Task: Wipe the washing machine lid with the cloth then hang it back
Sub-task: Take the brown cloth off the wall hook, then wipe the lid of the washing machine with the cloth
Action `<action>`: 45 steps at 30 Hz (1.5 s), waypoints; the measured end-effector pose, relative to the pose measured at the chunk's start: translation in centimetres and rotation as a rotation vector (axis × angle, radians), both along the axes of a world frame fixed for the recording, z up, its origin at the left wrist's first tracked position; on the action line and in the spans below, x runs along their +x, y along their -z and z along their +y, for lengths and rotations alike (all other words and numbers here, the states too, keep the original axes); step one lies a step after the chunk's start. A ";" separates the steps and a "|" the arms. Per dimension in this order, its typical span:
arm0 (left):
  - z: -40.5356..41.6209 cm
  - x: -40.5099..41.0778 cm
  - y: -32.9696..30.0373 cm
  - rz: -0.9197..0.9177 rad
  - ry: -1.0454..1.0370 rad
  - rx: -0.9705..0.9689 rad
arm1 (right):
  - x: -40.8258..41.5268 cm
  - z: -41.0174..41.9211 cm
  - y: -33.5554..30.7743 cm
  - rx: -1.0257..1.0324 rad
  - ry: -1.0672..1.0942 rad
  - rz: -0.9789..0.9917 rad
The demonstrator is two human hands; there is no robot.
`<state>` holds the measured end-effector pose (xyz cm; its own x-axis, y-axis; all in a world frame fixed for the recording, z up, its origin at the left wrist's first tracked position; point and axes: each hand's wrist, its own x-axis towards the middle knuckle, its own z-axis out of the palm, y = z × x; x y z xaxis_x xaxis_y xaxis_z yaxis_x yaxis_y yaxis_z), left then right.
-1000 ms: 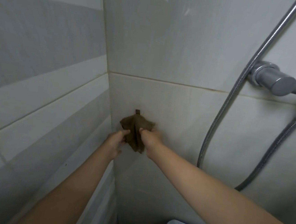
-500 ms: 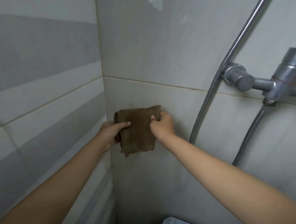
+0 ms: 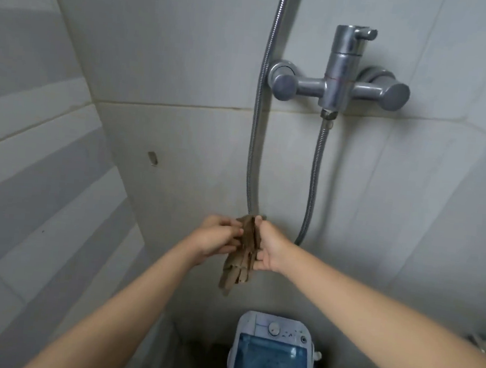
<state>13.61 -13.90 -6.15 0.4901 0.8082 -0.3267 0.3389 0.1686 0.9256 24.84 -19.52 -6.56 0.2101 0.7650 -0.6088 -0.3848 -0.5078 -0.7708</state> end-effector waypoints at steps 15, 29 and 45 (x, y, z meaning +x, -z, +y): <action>-7.1 8.2 8.4 0.281 0.405 -0.231 | 10.6 -10.0 7.0 0.040 0.250 0.207; -6.3 16.6 24.4 -0.321 0.088 -0.867 | 17.8 -10.9 22.5 0.263 0.100 -0.600; -0.3 18.6 46.5 -0.325 0.174 -0.292 | 18.7 -5.1 48.4 0.409 0.443 -0.181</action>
<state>32.22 -14.20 -52.68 0.7245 0.6021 -0.3355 0.0858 0.4042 0.9107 43.52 -24.62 -54.94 0.6328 0.7452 -0.2105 -0.3363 0.0196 -0.9416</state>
